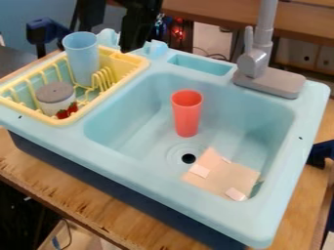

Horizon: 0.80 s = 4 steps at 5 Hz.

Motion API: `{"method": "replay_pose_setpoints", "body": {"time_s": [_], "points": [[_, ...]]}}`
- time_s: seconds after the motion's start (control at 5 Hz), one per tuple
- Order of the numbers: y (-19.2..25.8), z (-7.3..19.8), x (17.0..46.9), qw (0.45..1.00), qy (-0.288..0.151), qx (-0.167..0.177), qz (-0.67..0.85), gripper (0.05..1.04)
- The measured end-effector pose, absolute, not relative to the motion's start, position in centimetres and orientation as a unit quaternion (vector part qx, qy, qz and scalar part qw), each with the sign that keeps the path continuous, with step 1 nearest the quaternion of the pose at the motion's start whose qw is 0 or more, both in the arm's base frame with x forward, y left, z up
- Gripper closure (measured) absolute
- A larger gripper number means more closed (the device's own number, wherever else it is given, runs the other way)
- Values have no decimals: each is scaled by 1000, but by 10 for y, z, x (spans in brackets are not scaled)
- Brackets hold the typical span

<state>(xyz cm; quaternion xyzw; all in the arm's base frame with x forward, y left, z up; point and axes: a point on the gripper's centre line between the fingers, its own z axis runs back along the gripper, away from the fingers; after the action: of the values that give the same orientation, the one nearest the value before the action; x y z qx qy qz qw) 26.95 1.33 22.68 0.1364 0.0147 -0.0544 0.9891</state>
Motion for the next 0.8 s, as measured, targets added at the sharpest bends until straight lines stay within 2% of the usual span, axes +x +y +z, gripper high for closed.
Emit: {"method": "replay_pose_setpoints", "body": {"time_s": [0.2, 0.4, 0.8], "points": [[13, 220, 270, 989, 28, 133, -56, 83], [-4, 209, 264, 993, 46, 89, -67, 83], [-49, 184, 250, 988, 63, 83, -117, 83]]}}
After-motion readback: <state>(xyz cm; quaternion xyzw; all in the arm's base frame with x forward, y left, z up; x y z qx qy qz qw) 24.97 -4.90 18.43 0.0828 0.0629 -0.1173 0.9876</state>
